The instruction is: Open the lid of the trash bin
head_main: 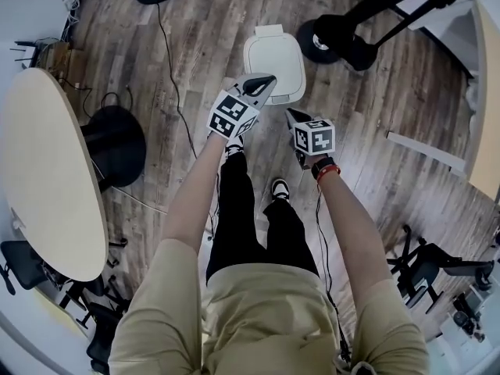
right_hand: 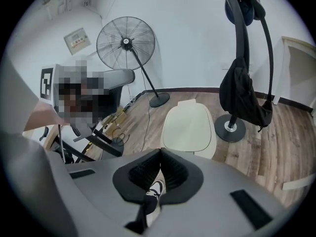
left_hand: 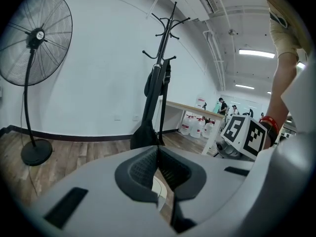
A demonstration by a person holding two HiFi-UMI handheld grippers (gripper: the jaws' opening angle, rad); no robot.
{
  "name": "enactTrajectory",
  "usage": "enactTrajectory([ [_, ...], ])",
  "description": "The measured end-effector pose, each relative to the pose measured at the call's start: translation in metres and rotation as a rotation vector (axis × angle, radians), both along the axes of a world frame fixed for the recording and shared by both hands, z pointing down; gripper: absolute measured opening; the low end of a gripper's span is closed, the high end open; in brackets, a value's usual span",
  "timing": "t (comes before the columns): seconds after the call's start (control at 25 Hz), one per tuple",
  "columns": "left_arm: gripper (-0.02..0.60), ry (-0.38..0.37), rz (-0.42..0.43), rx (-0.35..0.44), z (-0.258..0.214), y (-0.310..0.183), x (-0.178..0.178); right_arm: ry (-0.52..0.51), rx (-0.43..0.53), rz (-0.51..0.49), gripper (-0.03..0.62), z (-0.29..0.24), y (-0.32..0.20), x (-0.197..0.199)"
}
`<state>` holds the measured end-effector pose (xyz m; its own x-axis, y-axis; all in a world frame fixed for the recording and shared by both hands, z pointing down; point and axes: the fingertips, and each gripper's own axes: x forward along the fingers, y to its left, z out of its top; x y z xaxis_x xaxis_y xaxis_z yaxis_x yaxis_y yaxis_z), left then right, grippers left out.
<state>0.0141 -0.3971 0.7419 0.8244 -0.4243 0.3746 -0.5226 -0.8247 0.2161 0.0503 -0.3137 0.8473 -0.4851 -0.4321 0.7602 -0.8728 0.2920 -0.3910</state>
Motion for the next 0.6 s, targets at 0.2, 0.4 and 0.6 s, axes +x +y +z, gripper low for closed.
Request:
enactTrajectory([
  [0.2, 0.025, -0.013, 0.003, 0.004, 0.028, -0.014, -0.002, -0.006, -0.025, 0.027, 0.008, 0.033, -0.011, 0.005],
  [0.4, 0.023, -0.031, 0.030, 0.002, 0.058, -0.018, -0.003, -0.007, -0.053, 0.040, 0.008, 0.065, -0.012, 0.006],
  [0.6, 0.025, -0.029, 0.043, -0.017, 0.085, -0.021, 0.003, -0.013, -0.071, 0.057, 0.008, 0.094, -0.018, 0.013],
])
